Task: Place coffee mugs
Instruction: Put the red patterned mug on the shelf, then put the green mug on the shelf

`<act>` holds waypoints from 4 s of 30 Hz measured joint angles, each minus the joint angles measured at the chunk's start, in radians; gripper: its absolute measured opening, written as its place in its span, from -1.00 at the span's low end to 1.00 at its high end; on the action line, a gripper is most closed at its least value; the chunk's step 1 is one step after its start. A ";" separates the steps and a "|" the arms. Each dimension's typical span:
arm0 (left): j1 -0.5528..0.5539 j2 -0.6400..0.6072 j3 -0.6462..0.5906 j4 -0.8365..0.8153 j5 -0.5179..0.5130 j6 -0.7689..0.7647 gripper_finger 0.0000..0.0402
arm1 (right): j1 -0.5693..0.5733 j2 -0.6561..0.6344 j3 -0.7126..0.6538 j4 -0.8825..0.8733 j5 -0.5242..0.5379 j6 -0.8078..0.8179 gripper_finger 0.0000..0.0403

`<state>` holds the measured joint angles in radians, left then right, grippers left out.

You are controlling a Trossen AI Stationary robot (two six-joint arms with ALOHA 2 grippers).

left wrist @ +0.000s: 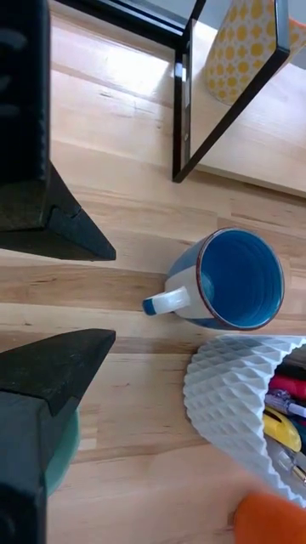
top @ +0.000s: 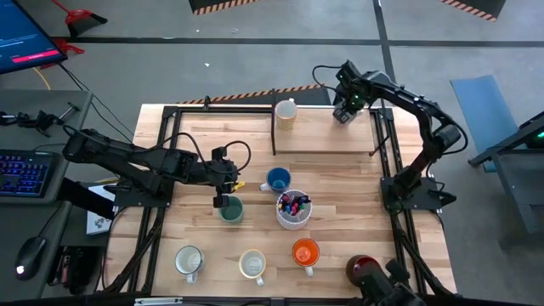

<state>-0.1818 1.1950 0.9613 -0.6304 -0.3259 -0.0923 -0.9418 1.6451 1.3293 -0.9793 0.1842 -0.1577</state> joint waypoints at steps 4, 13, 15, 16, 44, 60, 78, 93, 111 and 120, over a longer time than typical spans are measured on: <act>0.000 0.000 0.000 0.000 0.000 0.000 -0.35 | -0.036 0.000 -0.001 -0.044 0.003 0.000 -1.00; 0.000 0.000 0.000 0.000 0.000 -0.004 -0.35 | -0.115 0.000 -0.001 -0.077 0.003 -0.024 -1.00; 0.000 0.000 0.000 0.000 0.000 -0.003 -0.35 | -0.127 0.000 -0.001 -0.066 0.003 -0.026 -1.00; 0.000 0.000 0.000 0.000 0.000 -0.003 -0.35 | -0.132 0.000 -0.001 -0.062 0.003 -0.027 -1.00; -0.002 0.000 0.000 0.000 0.001 -0.035 -0.35 | -0.140 -0.001 -0.002 -0.025 0.051 -0.065 -0.62; -0.002 0.000 0.000 0.000 0.001 -0.035 -0.35 | -0.140 -0.102 -0.003 -0.032 0.060 -0.087 -0.54; -0.002 0.000 0.000 0.000 0.001 -0.035 -0.35 | 0.122 -0.440 -0.003 -0.361 -0.476 0.021 -0.54; -0.002 0.040 -0.002 -0.153 0.212 -0.195 -0.35 | 0.576 -0.754 -0.003 -0.427 -0.239 0.415 -0.54; -0.002 0.222 -0.001 -0.188 0.209 -0.186 -0.35 | 1.078 -0.620 -0.003 -0.354 0.055 0.506 -0.54; -0.002 0.291 0.000 -0.182 0.209 -0.158 -0.35 | 1.279 -0.511 -0.003 -0.333 0.175 0.638 -0.54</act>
<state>-0.1841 1.4856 0.9611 -0.8128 -0.1169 -0.2501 0.3369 1.1339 1.3266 -1.3121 0.3595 0.4805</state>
